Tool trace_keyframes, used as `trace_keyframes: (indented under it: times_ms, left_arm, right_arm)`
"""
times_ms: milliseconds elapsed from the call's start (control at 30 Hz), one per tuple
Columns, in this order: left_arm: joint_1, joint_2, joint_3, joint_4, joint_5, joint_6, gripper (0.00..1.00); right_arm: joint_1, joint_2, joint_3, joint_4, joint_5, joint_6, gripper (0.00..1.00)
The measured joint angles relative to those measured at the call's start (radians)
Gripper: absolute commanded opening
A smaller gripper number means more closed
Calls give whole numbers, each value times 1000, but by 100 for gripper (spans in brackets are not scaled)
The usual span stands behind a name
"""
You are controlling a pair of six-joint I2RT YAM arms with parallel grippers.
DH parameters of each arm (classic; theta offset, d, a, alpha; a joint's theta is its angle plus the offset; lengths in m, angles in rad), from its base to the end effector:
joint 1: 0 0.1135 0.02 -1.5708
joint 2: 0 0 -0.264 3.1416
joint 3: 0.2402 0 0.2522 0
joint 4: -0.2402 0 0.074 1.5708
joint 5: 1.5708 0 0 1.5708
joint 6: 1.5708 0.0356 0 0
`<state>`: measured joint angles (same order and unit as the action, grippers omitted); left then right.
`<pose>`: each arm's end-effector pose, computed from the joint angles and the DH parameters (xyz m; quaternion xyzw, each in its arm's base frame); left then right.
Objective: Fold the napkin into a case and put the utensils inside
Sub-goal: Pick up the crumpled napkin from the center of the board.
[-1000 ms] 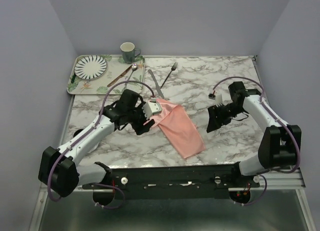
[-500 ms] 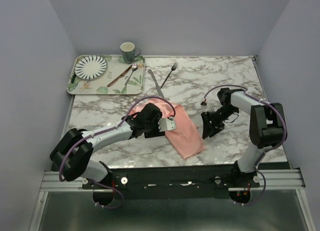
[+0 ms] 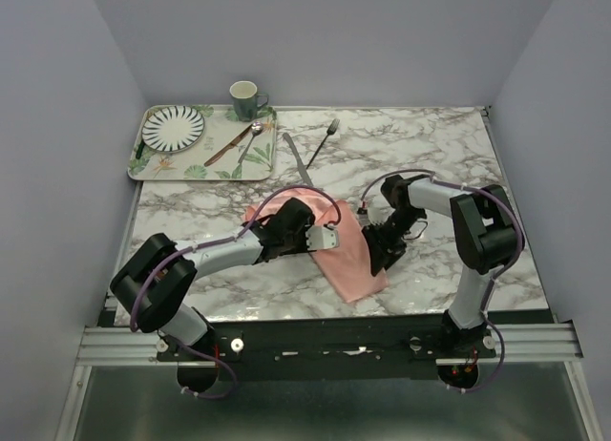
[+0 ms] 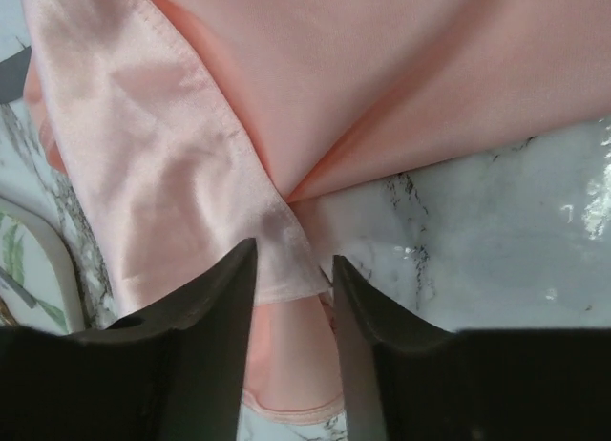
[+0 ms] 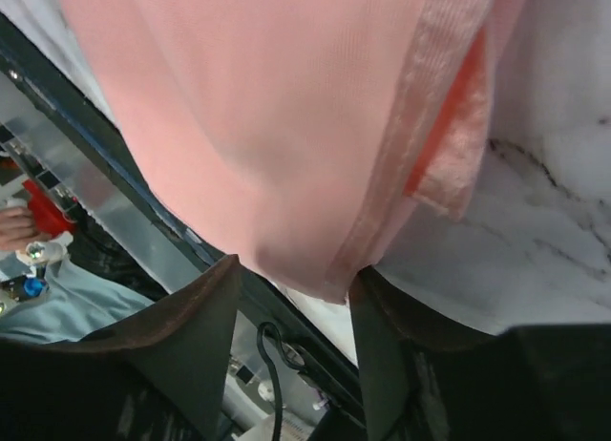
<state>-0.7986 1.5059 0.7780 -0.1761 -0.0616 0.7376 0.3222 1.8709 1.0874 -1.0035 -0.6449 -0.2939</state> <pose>0.2063 -0.2087 0.1727 0.6490 0.6863 0.0191 0.3278 0.2702 0.1127 0.1353 0.2533 -0.9089 -0.3136 0.1068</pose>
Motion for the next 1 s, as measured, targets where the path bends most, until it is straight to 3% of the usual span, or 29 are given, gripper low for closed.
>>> trace_keyframes:
  times_ms: [67, 133, 233, 267, 367, 433, 533, 567, 667, 1000]
  left_arm:
    - [13, 2, 8, -8, -2, -13, 22]
    - [35, -5, 21, -11, 0, -35, 8]
    - [95, -29, 48, -31, 11, -84, 0]
    - [116, -37, 59, -39, 17, -98, 0]
    - [191, -57, 109, -59, 54, -153, 0]
    - [232, -59, 140, -60, 69, -187, 0]
    - [269, -58, 164, -66, 88, -227, 0]
    - [277, -56, 168, -69, 96, -238, 0]
    - [306, -29, 197, -92, 120, -277, 0]
    - [396, 45, 254, -128, 172, -353, 0]
  right_arm:
    - [13, 14, 12, 4, 19, 16, 29]
    - [14, 26, 27, 11, 59, 29, 21]
    - [14, 27, 60, 15, 117, 36, 12]
    - [14, 27, 74, 16, 134, 40, 6]
    - [14, 29, 141, 16, 192, 39, 1]
    - [14, 34, 190, 13, 227, 39, 5]
    - [14, 52, 264, 15, 264, 32, 35]
    - [14, 58, 287, 14, 270, 28, 50]
    - [9, 61, 323, 13, 270, 11, 63]
    - [-89, 36, 160, 4, 215, -19, 63]
